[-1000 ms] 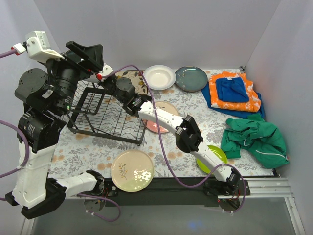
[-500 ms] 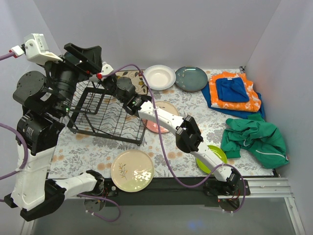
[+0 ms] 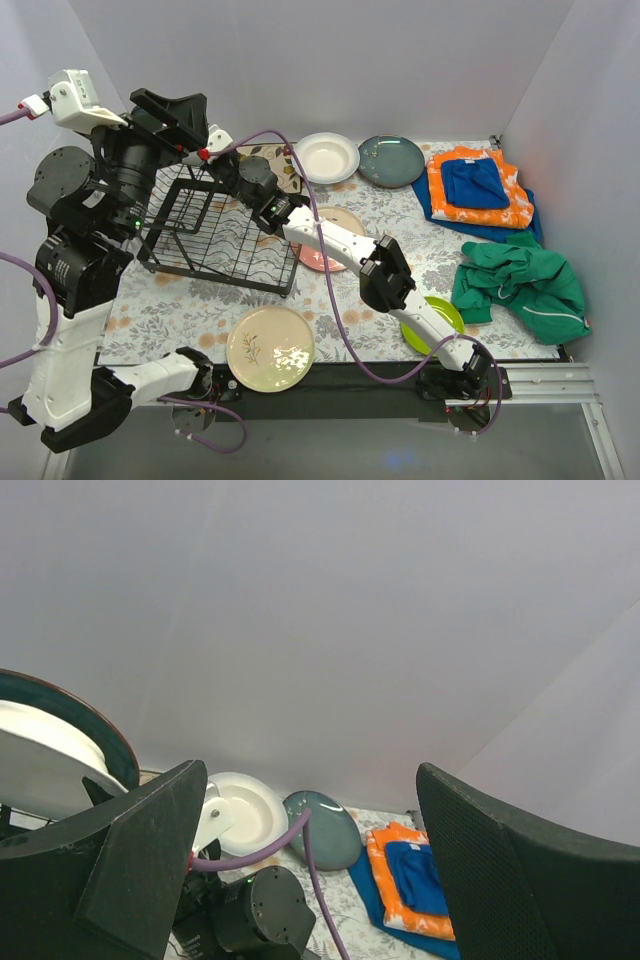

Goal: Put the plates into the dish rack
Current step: Insert the plate into the dish rack

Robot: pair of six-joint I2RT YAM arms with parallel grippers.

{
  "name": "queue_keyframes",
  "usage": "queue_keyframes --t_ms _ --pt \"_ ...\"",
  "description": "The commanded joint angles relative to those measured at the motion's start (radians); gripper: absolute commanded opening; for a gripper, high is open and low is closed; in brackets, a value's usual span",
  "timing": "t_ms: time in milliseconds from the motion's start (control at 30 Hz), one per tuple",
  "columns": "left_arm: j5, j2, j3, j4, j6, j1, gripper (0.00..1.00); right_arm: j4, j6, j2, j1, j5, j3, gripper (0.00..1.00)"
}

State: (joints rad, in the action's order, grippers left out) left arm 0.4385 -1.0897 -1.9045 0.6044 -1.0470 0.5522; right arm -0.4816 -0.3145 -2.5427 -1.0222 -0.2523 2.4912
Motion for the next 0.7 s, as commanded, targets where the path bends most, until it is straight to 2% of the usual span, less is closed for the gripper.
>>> queue_keyframes --t_ms 0,667 --pt "0.022 0.016 0.009 -0.014 0.013 -0.001 0.84 -0.241 0.025 0.111 0.017 -0.025 0.109 0.01" --pt "0.025 0.031 0.027 -0.020 0.008 -0.001 0.84 -0.244 0.032 0.107 0.024 -0.016 0.097 0.01"
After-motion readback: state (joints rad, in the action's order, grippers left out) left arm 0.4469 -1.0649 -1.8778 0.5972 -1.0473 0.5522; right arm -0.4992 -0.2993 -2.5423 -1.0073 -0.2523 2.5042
